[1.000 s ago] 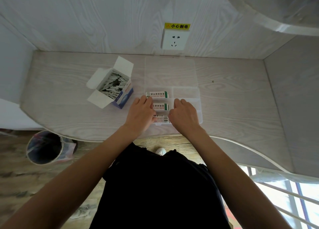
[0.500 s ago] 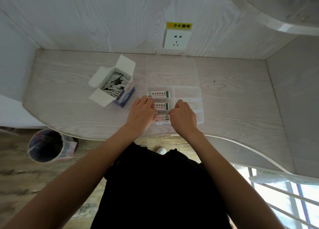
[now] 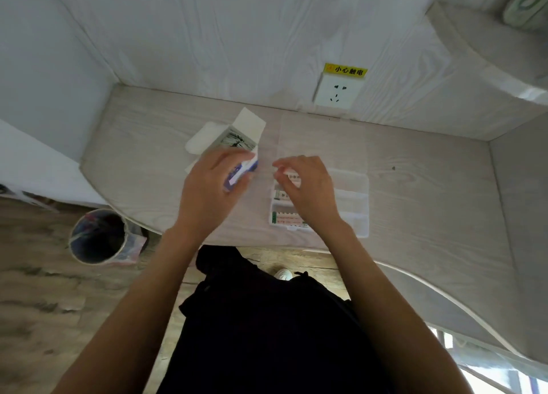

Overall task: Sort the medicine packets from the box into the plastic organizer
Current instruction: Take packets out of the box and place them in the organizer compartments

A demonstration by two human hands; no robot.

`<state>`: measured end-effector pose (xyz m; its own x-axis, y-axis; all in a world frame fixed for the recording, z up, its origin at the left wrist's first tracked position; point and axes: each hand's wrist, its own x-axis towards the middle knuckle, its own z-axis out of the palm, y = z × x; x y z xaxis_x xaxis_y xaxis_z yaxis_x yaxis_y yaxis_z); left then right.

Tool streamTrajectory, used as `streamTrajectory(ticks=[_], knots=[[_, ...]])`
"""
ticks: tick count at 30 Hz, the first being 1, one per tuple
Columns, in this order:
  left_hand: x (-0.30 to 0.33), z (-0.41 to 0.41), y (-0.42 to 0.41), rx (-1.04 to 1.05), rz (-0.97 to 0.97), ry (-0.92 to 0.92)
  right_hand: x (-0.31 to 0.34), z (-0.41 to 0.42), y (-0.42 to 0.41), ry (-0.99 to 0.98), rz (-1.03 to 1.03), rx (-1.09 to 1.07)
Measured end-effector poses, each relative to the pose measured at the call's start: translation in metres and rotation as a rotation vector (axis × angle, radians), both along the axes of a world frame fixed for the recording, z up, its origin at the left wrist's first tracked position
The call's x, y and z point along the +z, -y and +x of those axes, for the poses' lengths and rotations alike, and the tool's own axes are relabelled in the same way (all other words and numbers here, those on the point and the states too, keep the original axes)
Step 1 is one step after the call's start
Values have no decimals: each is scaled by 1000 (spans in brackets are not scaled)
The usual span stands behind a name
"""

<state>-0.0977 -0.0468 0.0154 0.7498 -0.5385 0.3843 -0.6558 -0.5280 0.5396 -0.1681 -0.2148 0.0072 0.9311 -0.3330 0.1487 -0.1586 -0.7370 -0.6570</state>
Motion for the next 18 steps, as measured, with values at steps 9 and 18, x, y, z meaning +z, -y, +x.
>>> streamTrajectory(ticks=[9,18], knots=[[-36,47,-10,255,266,-413,0,119,-41,-254,-609,254],[-36,44,-13,228,181,-385,-2,116,-44,-144,-601,415]])
